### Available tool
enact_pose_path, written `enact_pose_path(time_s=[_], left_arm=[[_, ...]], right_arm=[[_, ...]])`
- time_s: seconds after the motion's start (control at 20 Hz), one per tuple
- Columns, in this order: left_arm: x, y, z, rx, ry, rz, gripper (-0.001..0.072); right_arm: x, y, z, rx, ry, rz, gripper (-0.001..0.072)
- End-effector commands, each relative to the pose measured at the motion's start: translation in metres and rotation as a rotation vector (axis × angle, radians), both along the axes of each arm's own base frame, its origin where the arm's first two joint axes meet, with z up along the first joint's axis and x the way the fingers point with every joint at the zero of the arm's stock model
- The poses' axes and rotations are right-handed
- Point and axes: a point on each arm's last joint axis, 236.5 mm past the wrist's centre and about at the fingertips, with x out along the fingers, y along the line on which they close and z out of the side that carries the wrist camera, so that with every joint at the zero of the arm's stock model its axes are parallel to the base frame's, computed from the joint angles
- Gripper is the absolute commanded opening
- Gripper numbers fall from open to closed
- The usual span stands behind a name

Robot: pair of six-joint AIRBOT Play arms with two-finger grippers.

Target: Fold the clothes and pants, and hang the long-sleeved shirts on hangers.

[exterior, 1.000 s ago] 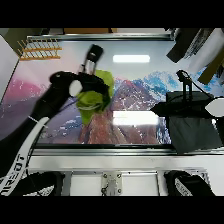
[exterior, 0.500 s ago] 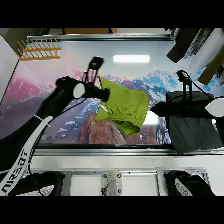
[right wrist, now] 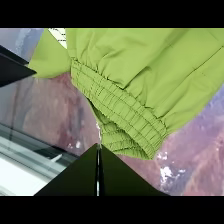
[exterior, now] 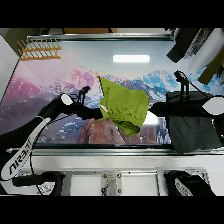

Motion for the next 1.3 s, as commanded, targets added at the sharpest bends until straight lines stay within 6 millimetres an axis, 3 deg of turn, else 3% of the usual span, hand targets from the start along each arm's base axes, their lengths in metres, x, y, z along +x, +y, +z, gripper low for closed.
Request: enact_pose_path(time_s=[0.0, 0.05, 0.1, 0.15, 0.2, 0.25, 0.5, 0.65, 0.8, 0.85, 0.95, 1.0, 1.1, 1.2, 1.25], left_arm=[[-0.002, -0.02, -0.016, -0.034, 0.037, -0.046, 0.0216], [0.004, -0.02, -0.012, -0.04, 0.03, -0.045, 0.0009], [0.011, -0.017, -0.006, -0.048, 0.024, -0.039, 0.0005], [0.019, -0.012, 0.001, -0.056, 0.016, -0.028, 0.0005], [0.025, -0.007, 0.006, -0.063, 0.013, -0.019, 0.0005], [0.028, -0.002, 0.008, -0.067, 0.016, -0.011, 0.0005], [0.032, 0.006, 0.008, -0.067, 0.017, 0.01, 0.0005], [0.032, 0.006, 0.008, -0.067, 0.018, 0.009, 0.0005], [0.032, 0.006, 0.008, -0.067, 0.018, 0.009, 0.0005], [0.032, 0.006, 0.008, -0.067, 0.018, 0.009, 0.0004], [0.03, 0.006, 0.009, -0.069, 0.023, 0.005, 0.0005], [0.031, 0.009, 0.014, -0.073, 0.018, 0.009, 0.0005], [0.049, 0.025, 0.051, -0.088, -0.077, 0.052, 0.0004], [0.079, 0.055, 0.133, -0.119, -0.266, 0.11, 0.0004], [0.089, 0.072, 0.19, -0.132, -0.392, 0.136, 0.0004]], right_arm=[[0.001, -0.007, -0.014, -0.045, 0.025, 0.001, 0.0032], [0.0, -0.014, -0.022, -0.079, 0.033, 0.0, 0.0032], [-0.003, -0.021, -0.033, -0.111, 0.057, -0.012, 0.0037], [-0.008, -0.026, -0.045, -0.133, 0.089, -0.022, 0.0105], [-0.015, -0.028, -0.06, -0.144, 0.124, -0.025, 0.0394], [-0.022, -0.028, -0.077, -0.141, 0.159, -0.034, 0.0613], [-0.042, 0.0, -0.152, -0.145, 0.295, 0.01, 0.0598], [-0.031, 0.023, -0.179, -0.187, 0.259, 0.056, 0.0598], [-0.007, 0.026, -0.191, -0.195, 0.209, 0.004, 0.059], [0.001, 0.025, -0.191, -0.191, 0.189, -0.02, 0.0514], [0.013, 0.025, -0.186, -0.187, 0.143, -0.041, 0.0141], [0.018, 0.025, -0.18, -0.19, 0.125, -0.036, 0.0025], [0.03, 0.024, -0.148, -0.214, 0.045, -0.001, 0.0024], [0.046, 0.019, -0.082, -0.256, -0.101, 0.044, 0.0024], [0.048, 0.019, -0.037, -0.255, -0.186, 0.055, 0.0024]])
